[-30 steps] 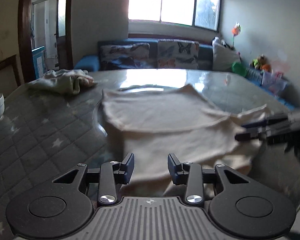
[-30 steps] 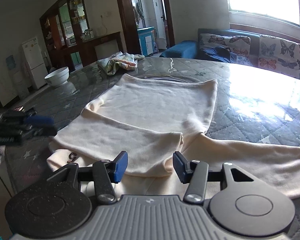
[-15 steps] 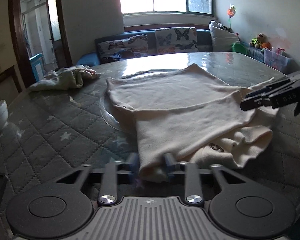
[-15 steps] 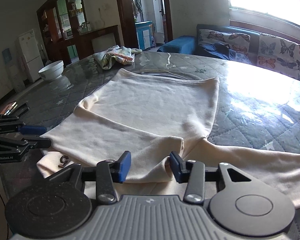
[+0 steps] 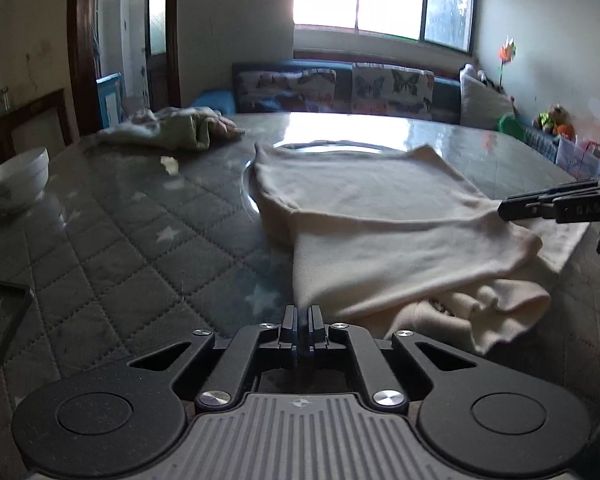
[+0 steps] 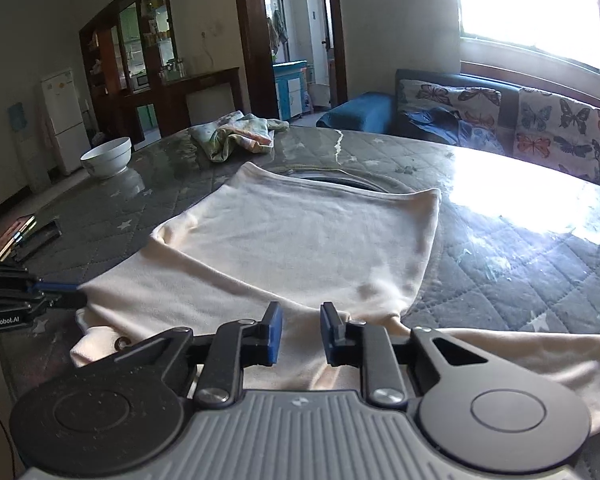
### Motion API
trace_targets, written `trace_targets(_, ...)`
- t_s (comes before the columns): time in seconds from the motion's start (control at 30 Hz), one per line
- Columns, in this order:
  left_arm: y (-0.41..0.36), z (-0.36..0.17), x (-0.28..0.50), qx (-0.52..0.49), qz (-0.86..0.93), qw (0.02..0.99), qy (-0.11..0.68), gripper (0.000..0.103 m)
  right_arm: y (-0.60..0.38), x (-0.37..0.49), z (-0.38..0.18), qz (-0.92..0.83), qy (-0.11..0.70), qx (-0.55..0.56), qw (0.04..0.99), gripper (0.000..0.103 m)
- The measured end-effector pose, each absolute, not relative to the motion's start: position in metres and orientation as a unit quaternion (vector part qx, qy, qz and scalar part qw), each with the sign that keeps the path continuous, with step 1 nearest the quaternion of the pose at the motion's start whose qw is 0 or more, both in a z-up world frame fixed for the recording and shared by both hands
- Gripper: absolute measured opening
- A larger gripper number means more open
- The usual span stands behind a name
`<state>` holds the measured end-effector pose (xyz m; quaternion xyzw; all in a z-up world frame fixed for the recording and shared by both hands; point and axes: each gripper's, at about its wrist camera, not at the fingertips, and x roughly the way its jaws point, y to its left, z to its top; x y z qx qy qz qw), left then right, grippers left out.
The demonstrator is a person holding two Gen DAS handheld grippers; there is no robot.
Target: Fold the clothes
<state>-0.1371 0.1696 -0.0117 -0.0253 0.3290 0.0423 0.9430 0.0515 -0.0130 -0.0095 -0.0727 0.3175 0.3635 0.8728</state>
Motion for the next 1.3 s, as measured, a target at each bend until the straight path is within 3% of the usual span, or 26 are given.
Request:
trace_targets(0.17, 0.165, 0.008, -0.119, 0.0, 0.029, 0.95, 0.311, 0.017, -0.013, 0.039, -0.006, 0.393, 0.313, -0.077, 0.861, 0.027)
trace_targets(0.33, 0.158, 0.013, -0.08, 0.017, 0.028, 0.949, 0.313, 0.038, -0.004, 0.022, -0.014, 0.443, 0.334, -0.093, 0.827, 0.029)
trace_targets(0.4, 0.157, 0.01, -0.067, 0.016, 0.029, 0.948, 0.317, 0.04, 0.001, 0.014, -0.02, 0.458, 0.345, -0.102, 0.813, 0.029)
trace_targets(0.6, 0.152, -0.001, -0.043, 0.029, 0.045, 0.944, 0.325, 0.039, 0.011, 0.003, -0.031, 0.469, 0.349, -0.119, 0.802, 0.036)
trace_targets(0.7, 0.15, -0.003, -0.043, 0.042, 0.037, 0.949, 0.309, 0.028, 0.012, 0.003, -0.031, 0.471, 0.35, -0.119, 0.801, 0.036)
trace_targets(0.77, 0.147, -0.002, -0.044, 0.064, 0.012, 0.952, 0.299, 0.032, 0.012, 0.004, -0.031, 0.472, 0.351, -0.119, 0.8, 0.036)
trace_targets(1.3, 0.169, -0.005, -0.003, 0.183, -0.155, 0.886, 0.398, 0.032, 0.015, 0.007, -0.031, 0.474, 0.356, -0.121, 0.796, 0.038)
